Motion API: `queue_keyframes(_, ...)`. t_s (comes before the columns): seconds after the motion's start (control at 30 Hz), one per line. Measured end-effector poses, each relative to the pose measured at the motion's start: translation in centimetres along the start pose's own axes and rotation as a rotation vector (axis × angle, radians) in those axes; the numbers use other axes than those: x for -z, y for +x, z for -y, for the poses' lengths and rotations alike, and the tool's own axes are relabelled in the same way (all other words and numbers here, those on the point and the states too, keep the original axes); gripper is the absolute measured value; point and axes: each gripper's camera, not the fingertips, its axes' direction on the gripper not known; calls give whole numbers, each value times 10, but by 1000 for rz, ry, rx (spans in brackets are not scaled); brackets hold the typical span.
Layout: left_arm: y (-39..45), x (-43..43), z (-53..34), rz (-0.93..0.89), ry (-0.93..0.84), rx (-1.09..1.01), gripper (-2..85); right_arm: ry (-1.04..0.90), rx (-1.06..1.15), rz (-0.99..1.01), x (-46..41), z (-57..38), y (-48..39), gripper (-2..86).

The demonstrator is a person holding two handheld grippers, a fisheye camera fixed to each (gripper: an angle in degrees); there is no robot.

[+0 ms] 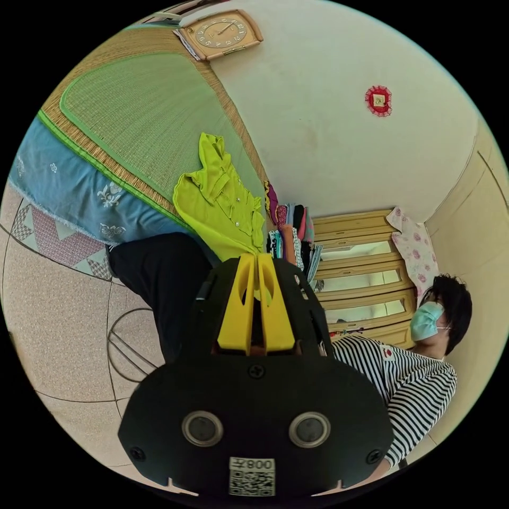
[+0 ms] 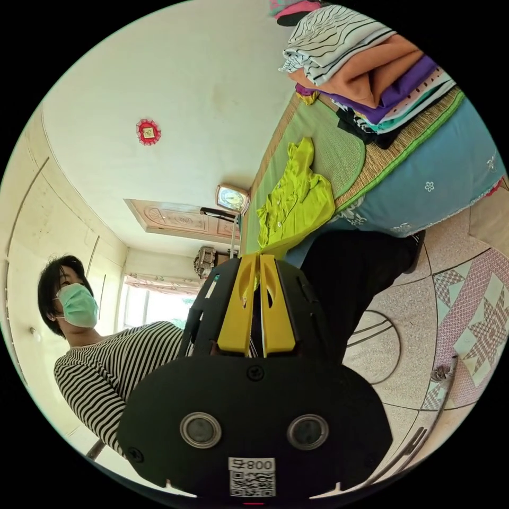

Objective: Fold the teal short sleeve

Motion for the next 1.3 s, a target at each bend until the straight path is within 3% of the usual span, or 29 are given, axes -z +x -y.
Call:
queue_keyframes(0.33, 35, -33, 118, -75, 71, -63, 7, 26, 106, -25, -28, 97, -53, 6)
queue_keyframes(0.6, 60, -94, 260, -39, 89, -96, 8, 0, 163, -208, -78, 237, -93, 7)
queue_keyframes(0.97, 48, -211, 441, 37, 57, -13, 9, -113, 96, -337, -161, 389, -67, 7)
queue_keyframes(1.3, 36, -289, 528, 95, 87, 46, 27, -170, 4, -384, -199, 457, -37, 10)
